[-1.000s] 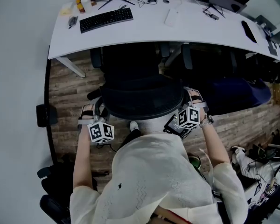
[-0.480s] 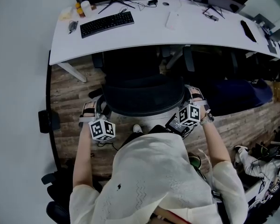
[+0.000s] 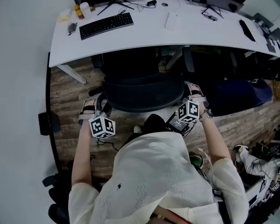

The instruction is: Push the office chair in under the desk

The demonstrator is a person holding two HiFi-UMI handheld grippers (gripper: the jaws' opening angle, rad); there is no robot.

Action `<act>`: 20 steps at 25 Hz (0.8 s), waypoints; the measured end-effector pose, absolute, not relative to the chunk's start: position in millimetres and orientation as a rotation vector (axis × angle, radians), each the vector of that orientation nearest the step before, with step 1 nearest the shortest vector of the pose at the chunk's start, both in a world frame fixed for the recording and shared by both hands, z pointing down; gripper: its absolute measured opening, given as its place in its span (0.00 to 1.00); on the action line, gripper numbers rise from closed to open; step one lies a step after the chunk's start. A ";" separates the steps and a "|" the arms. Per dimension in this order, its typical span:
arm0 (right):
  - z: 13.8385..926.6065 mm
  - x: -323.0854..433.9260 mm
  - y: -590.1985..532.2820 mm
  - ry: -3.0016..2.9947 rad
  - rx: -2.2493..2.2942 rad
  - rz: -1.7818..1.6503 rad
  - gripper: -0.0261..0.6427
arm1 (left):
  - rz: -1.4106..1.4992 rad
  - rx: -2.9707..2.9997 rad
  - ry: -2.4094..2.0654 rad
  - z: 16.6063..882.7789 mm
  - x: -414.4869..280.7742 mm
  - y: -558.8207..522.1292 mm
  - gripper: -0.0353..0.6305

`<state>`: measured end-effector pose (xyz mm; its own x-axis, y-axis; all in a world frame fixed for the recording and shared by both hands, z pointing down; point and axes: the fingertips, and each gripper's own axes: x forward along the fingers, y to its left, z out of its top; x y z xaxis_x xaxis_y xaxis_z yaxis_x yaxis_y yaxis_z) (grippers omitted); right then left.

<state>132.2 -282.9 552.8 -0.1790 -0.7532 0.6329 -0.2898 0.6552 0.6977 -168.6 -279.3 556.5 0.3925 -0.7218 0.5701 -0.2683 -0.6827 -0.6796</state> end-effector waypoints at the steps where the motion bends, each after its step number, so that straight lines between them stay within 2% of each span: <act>1: 552.8 131.0 -284.5 -1.755 0.846 -0.517 0.35 | -1.241 -2.167 0.851 556.8 -169.8 -281.5 0.35; 20: 552.6 122.4 -322.5 -1.764 0.855 -0.539 0.35 | -1.234 -2.164 0.877 557.5 -178.2 -320.7 0.36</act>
<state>122.4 -322.5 552.6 -0.1900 -0.7651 0.6152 -0.2906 0.6424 0.7092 -178.2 -320.7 557.5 0.3832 -0.7351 0.5592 -0.2862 -0.6701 -0.6848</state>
